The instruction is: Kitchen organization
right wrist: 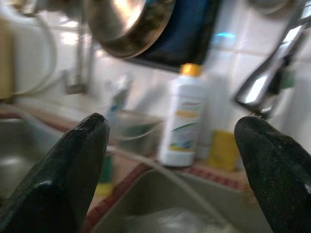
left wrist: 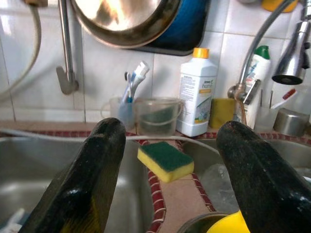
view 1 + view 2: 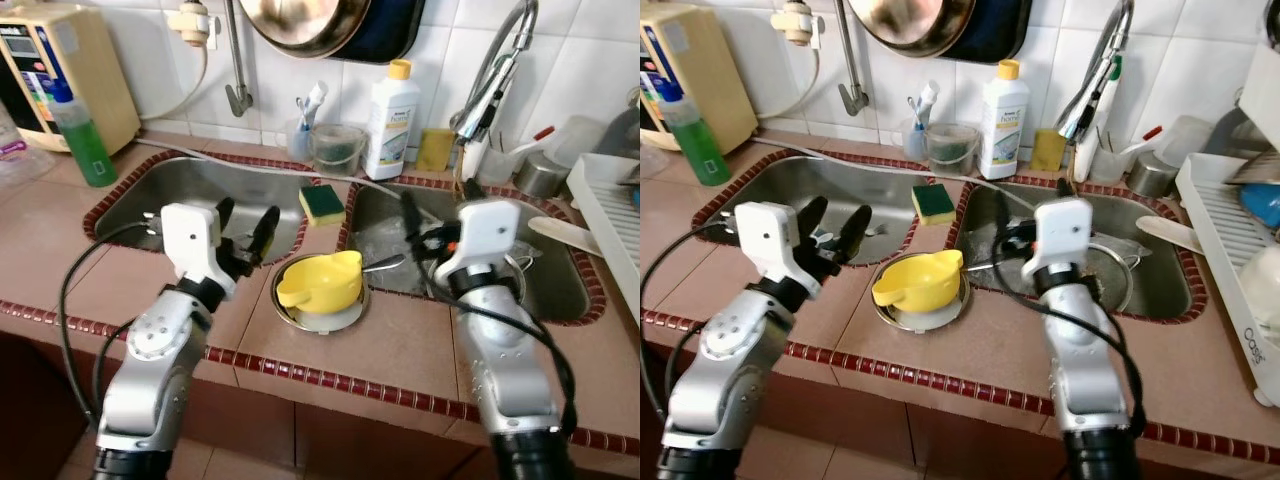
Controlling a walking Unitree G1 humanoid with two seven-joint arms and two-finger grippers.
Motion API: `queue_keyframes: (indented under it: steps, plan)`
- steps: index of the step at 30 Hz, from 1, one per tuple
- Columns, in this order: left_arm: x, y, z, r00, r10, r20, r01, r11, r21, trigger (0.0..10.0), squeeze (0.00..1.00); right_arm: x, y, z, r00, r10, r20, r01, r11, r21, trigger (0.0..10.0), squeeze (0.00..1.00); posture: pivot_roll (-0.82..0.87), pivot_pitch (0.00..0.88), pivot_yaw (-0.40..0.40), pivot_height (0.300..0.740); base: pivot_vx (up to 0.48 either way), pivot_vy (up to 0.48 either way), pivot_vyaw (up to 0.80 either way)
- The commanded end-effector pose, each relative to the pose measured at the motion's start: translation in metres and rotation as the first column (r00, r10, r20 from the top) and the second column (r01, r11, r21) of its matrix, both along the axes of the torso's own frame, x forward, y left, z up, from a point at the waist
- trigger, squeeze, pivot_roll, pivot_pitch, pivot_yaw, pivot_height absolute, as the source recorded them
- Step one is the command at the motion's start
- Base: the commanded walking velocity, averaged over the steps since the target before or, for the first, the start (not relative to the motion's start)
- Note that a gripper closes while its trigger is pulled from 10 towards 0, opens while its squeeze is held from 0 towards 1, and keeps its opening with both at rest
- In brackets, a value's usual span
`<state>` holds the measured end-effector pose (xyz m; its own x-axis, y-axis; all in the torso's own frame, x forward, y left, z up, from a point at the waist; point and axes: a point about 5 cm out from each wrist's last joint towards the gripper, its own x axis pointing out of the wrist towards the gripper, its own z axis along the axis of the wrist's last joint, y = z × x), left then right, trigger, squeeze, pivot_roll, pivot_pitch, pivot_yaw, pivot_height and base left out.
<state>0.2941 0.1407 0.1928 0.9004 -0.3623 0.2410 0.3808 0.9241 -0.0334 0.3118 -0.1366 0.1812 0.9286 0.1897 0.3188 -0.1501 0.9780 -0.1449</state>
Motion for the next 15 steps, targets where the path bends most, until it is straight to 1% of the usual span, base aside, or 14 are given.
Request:
queue_keyframes:
  steps: [1,2,4,5,8,12,14,15]
  plan:
    - [-0.005,-0.006,0.008,0.997,-0.076,0.028,0.075,0.997,0.023,10.0,0.0,-0.005,0.0,0.0,1.0,0.022,0.011,-0.022,1.0,-0.005,10.0,0.0,-0.1,0.034,0.012,0.74,0.0,0.0,0.0]
    - [-0.009,-0.01,0.009,0.989,-0.145,0.035,0.142,0.987,0.073,10.0,0.0,-0.011,0.002,-0.009,0.999,0.047,-0.013,-0.047,0.999,-0.014,10.0,0.0,-0.1,0.032,0.013,0.74,0.0,0.0,0.0]
    - [-0.012,-0.012,0.009,0.982,-0.189,0.024,0.186,0.978,0.09,10.0,0.0,-0.016,0.002,-0.015,0.998,0.057,-0.032,-0.058,0.998,-0.017,10.0,0.0,-0.1,0.03,0.014,0.74,0.0,0.0,0.0]
    - [-0.016,-0.015,0.009,0.972,-0.236,0.017,0.232,0.967,0.108,10.0,0.0,-0.021,0.001,-0.022,0.997,0.066,-0.05,-0.068,0.997,-0.025,10.0,0.0,-0.1,0.031,0.014,0.74,0.0,0.0,0.0]
    - [-0.018,-0.017,0.009,0.962,-0.273,0.009,0.27,0.955,0.124,10.0,0.0,-0.025,0.0,-0.028,0.995,0.072,-0.064,-0.074,0.997,-0.031,10.0,0.0,-0.1,0.029,0.015,0.74,0.0,0.0,0.0]
    - [-0.023,-0.023,0.004,0.925,-0.379,-0.03,0.378,0.909,0.176,10.0,0.0,-0.034,-0.003,-0.037,0.994,0.068,-0.085,-0.072,0.997,-0.041,10.0,0.0,-0.11,0.026,0.02,0.74,0.0,0.0,0.0]
    - [-0.024,-0.024,0.003,0.915,-0.401,-0.044,0.401,0.896,0.191,10.0,0.0,-0.035,-0.003,-0.037,0.994,0.066,-0.085,-0.07,0.997,-0.04,10.0,0.0,-0.11,0.026,0.021,0.74,0.0,0.0,0.0]
    - [-0.024,-0.024,0.003,0.915,-0.401,-0.044,0.401,0.896,0.191,10.0,0.0,-0.035,-0.003,-0.037,0.994,0.066,-0.085,-0.07,0.997,-0.04,10.0,0.0,-0.11,0.026,0.021,0.74,0.0,0.0,0.0]
